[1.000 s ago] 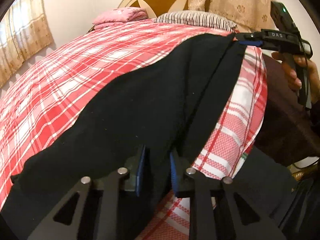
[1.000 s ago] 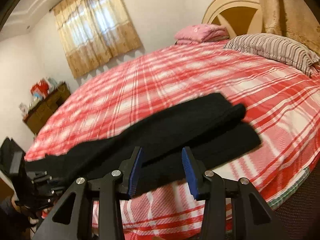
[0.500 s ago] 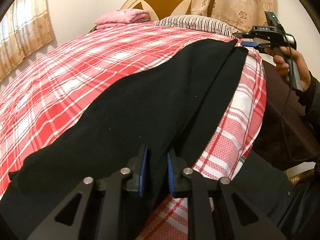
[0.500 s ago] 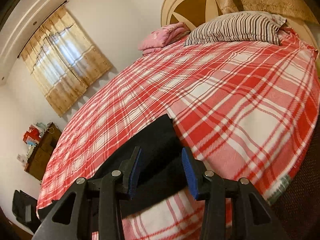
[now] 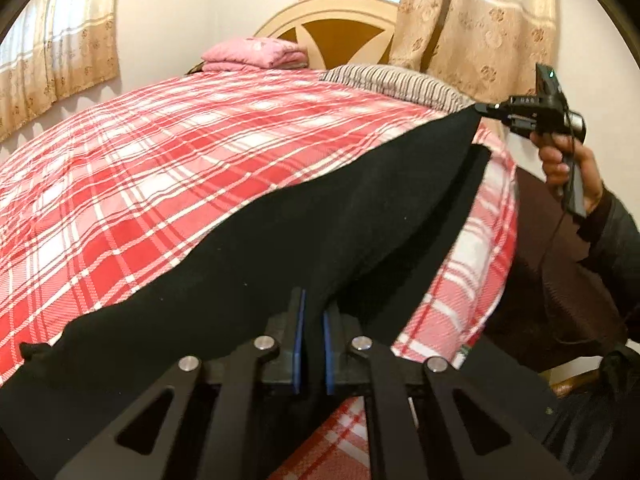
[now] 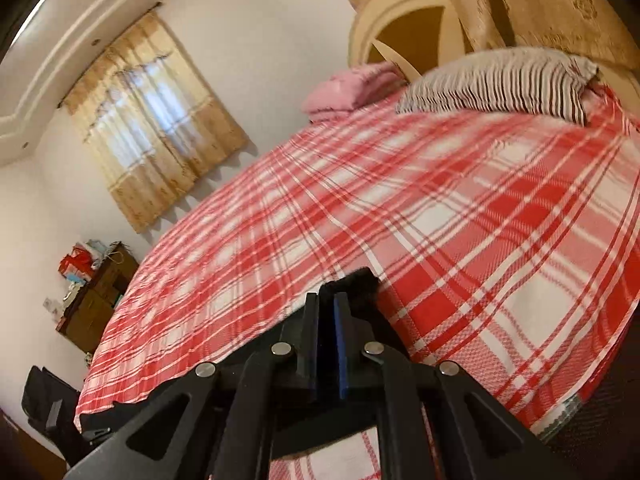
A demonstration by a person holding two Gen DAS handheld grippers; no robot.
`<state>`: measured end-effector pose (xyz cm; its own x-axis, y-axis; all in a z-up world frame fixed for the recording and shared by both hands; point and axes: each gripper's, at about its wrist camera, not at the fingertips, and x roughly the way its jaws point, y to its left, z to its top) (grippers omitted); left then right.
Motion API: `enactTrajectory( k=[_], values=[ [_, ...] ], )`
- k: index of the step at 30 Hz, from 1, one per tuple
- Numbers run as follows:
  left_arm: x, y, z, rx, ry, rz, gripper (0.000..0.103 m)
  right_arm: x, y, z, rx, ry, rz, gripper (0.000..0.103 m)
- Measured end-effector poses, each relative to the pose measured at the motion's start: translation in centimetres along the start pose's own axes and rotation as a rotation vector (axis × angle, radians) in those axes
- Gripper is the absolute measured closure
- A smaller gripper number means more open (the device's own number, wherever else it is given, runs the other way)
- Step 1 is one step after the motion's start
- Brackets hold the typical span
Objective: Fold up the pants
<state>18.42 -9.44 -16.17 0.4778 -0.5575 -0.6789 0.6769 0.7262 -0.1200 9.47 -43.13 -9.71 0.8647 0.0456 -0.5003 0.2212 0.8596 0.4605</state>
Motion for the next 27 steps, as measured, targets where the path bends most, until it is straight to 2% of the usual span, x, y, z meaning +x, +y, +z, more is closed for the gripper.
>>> enactTrajectory(
  k=[5,9,16,19,22,24,25,27],
  values=[
    [0.8,-1.2,-1.5,0.048,0.038,-0.019,0.094,0.0,-2.5,-1.7,0.038,0.048,-0.039,0.097],
    [1.4,-1.7,-2.4,0.054,0.061,-0.028,0.094,-0.1,-4.4,-2.4,0.094,0.050,-0.045,0.097],
    [1.8,-2.1,-2.6,0.063,0.074,-0.041,0.094,0.0,-4.2,-2.2,0.092,0.030,-0.063,0.097],
    [1.9,-2.5,-3.0,0.096,0.093,-0.041,0.093,0.4,-4.1,-2.4,0.071,0.048,-0.103,0.097],
    [1.7,-2.7,-3.3,0.109,0.099,-0.025,0.085,0.1,-4.3,-2.6,0.070,0.050,-0.138,0.090],
    [1.3,-2.6,-3.4,0.107,0.100,-0.031,0.078,-0.8,-3.9,-2.4,0.053,0.014,-0.212,0.058],
    [1.0,-2.6,-3.5,0.112,0.095,-0.024,0.067,-1.4,-3.7,-2.3,0.046,-0.009,-0.221,0.054],
    [0.2,-2.6,-3.7,0.128,0.074,0.007,0.046,-2.8,-2.6,-1.9,0.019,-0.054,-0.243,0.054]
  ],
)
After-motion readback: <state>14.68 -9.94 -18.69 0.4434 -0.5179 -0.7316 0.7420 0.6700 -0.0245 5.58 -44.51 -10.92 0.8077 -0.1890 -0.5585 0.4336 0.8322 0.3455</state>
